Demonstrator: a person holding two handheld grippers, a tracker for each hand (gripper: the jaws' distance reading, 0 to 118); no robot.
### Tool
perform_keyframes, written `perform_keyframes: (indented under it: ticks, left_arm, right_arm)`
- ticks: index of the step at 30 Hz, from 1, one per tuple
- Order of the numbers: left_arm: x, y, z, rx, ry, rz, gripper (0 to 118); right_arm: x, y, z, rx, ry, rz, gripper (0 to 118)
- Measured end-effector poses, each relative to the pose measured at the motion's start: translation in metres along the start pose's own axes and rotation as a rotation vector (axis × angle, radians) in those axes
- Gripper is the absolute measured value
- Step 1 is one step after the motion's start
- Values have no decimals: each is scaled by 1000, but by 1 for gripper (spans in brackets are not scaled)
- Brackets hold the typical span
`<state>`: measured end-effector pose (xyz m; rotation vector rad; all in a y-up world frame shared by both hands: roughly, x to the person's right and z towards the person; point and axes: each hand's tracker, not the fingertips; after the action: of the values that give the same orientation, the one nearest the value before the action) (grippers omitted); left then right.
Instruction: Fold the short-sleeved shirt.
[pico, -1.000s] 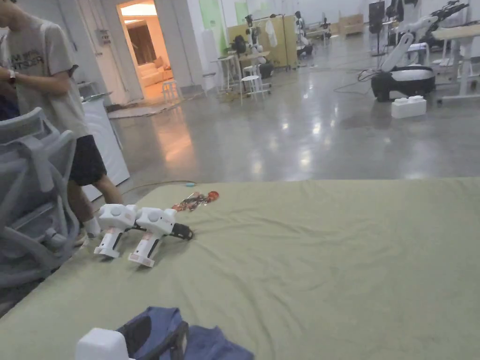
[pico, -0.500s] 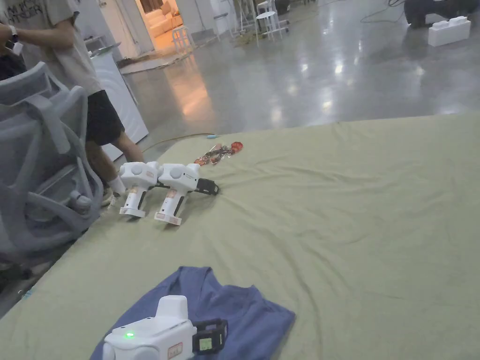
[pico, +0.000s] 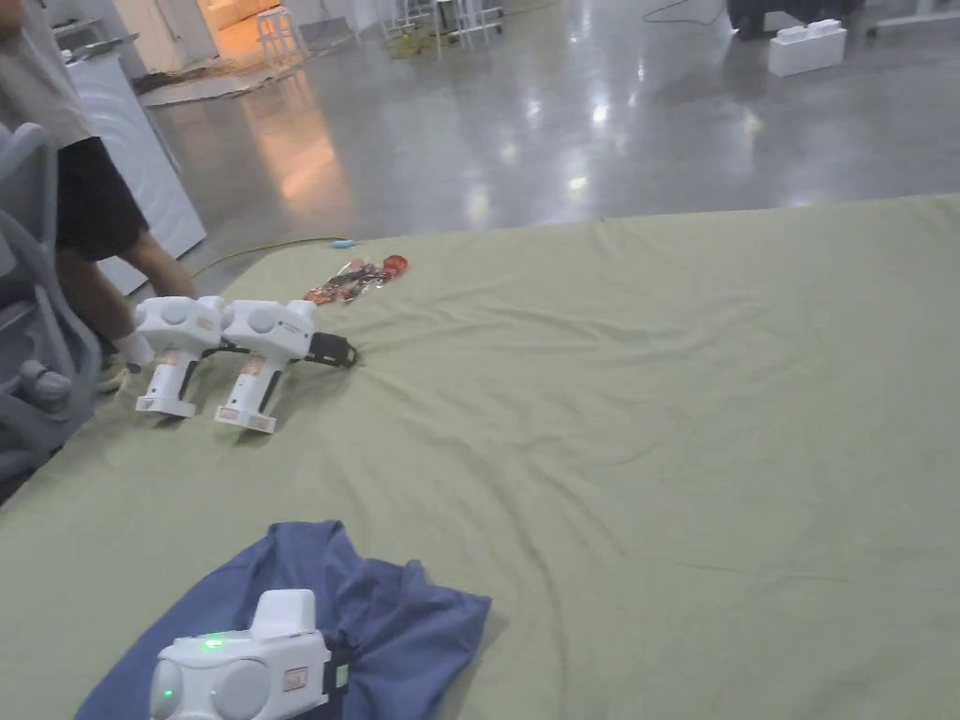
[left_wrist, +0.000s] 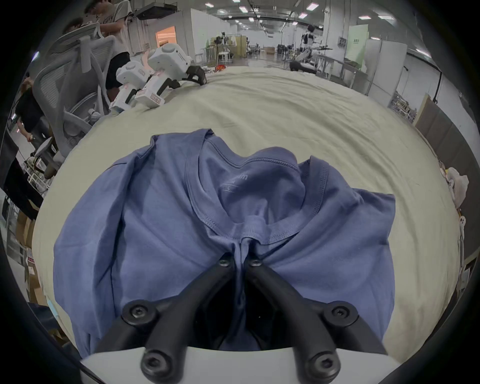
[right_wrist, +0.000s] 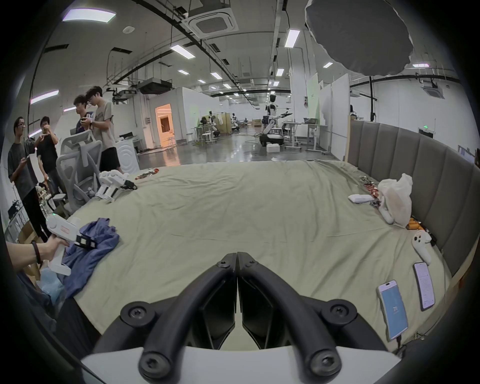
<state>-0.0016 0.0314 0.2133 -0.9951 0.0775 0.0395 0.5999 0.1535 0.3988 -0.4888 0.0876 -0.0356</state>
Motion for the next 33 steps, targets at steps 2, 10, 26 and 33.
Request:
perform_keyframes:
  ticks: [2, 10, 26, 33]
  left_arm:
    - [-4, 12, 7, -23, -10, 37, 0]
    - [59, 76, 138, 347, -149, 57, 0]
    - [495, 53, 156, 356, -665, -735, 0]
    - [598, -82, 119, 148, -727, -976, 0]
  right_arm:
    - [-1, 4, -2, 2, 33, -58, 0]
    - [5, 28, 9, 47, 100, -212, 0]
    - [83, 9, 83, 88, -255, -276, 0]
    - [113, -30, 113, 22, -363, -319, 0]
